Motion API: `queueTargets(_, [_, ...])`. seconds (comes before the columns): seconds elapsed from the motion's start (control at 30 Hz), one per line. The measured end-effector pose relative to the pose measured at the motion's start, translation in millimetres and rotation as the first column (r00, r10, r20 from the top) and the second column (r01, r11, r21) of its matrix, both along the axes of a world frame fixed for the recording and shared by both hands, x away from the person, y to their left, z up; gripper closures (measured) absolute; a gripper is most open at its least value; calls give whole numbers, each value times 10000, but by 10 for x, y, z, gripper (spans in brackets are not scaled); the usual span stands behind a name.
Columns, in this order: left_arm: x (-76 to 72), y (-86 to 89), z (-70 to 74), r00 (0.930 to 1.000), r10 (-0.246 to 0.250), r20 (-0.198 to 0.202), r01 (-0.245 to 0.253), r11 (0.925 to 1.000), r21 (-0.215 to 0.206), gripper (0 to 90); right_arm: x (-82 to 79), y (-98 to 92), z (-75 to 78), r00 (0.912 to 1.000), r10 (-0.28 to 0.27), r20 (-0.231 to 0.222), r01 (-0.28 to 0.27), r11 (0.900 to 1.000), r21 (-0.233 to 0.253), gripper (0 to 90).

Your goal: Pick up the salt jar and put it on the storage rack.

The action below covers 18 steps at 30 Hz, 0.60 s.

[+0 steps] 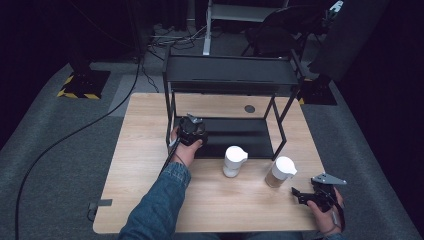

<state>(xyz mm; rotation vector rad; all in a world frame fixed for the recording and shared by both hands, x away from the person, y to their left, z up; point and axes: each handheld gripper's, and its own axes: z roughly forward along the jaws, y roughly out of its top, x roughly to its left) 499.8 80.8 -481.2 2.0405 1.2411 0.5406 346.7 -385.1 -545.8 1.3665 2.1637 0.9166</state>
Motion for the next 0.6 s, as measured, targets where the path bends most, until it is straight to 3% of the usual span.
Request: queueTargets(0.6, [-2,21,-26,9999,-86,-51,86,9999,-71,299,0,0,0,10000,0,0,0,10000,0,42])
